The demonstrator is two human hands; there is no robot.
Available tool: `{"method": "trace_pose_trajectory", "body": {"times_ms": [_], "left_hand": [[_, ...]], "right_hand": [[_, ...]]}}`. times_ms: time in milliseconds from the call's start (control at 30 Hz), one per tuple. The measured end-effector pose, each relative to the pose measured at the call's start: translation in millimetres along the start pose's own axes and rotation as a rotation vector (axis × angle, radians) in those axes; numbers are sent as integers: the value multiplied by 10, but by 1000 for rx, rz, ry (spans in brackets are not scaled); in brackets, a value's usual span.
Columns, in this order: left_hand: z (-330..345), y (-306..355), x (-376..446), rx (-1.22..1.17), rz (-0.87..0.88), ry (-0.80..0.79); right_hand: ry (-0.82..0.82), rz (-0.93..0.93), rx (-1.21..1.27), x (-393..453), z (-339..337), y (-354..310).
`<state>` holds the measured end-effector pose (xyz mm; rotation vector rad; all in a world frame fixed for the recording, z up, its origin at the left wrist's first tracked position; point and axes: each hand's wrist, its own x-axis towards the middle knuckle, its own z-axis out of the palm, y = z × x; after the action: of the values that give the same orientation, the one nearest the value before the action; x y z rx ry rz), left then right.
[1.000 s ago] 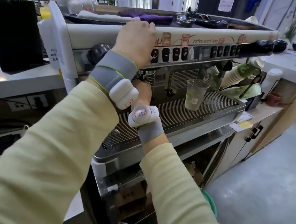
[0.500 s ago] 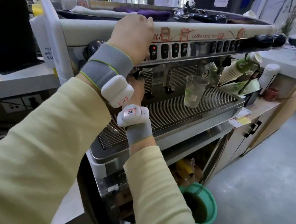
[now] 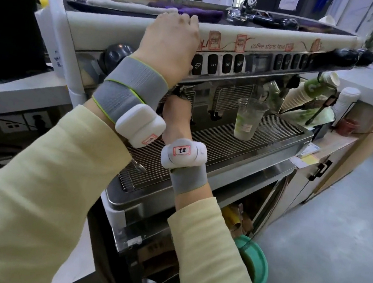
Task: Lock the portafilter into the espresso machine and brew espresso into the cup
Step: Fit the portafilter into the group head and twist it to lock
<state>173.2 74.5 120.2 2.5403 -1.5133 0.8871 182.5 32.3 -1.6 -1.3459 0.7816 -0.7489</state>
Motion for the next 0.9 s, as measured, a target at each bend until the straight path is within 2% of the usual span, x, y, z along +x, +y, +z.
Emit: {"method": "trace_pose_trajectory", "body": {"times_ms": [333, 500, 700, 900], "left_hand": [[-131, -34, -53, 30, 44, -54], [-119, -46, -51, 32, 40, -54], [-127, -46, -56, 16, 34, -60], [-126, -54, -56, 5, 22, -74]], "right_hand": [[-144, 122, 192, 25, -296, 0], [-304, 202, 386, -32, -566, -71], [-467, 214, 382, 31, -772, -94], [-526, 215, 285, 45, -855, -157]]}}
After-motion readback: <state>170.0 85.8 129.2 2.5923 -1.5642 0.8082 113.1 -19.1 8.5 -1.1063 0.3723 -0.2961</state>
